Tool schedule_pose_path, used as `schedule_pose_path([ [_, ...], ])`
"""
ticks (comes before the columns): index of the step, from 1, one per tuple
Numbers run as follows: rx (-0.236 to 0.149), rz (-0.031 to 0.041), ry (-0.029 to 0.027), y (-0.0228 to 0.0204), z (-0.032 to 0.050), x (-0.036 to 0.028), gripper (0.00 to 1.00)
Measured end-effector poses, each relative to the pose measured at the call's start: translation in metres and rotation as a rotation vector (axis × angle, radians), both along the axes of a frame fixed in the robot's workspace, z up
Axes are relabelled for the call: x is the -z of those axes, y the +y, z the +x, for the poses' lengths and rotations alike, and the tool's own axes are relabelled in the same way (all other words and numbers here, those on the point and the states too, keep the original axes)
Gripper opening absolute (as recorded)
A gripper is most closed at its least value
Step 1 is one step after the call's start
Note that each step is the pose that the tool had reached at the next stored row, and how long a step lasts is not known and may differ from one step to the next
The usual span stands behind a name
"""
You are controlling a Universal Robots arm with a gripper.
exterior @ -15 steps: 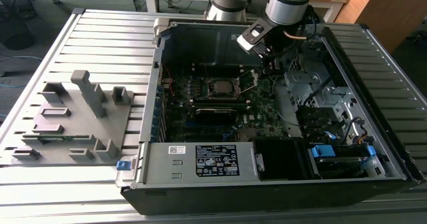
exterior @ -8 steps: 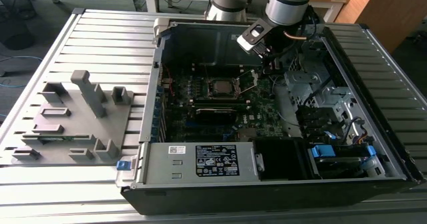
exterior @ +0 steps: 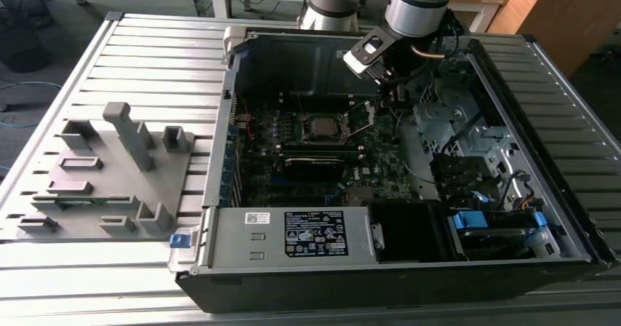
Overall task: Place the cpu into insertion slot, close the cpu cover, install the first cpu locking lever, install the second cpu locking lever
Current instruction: 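Close the cpu cover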
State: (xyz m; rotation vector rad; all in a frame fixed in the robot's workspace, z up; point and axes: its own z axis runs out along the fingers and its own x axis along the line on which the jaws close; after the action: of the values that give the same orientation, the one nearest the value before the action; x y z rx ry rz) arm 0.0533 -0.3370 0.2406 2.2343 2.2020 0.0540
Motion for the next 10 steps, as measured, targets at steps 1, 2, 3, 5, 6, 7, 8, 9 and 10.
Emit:
schedule_pose_path([
  [1, 0.000, -0.0001, -0.0002, 0.0000, -0.0034, 0.0001, 0.11],
  [2, 0.000, -0.0003, -0.0010, -0.0001, -0.0074, 0.0001, 0.11],
  [3, 0.000, -0.0002, -0.0022, 0.0000, -0.0120, 0.0002, 0.11],
  [5, 0.000, -0.0003, -0.0058, 0.0000, -0.0209, 0.0003, 0.11],
  [6, 0.000, -0.0003, -0.0080, 0.0000, -0.0254, 0.0003, 0.11],
  [7, 0.000, -0.0003, -0.0102, -0.0001, -0.0298, 0.0002, 0.11],
  [8, 0.000, -0.0002, -0.0127, -0.0001, -0.0343, 0.0003, 0.11],
  [9, 0.000, 0.0000, -0.0155, -0.0001, -0.0392, 0.0003, 0.11],
  [10, 0.000, 0.0000, -0.0180, -0.0001, -0.0437, 0.0003, 0.11],
])
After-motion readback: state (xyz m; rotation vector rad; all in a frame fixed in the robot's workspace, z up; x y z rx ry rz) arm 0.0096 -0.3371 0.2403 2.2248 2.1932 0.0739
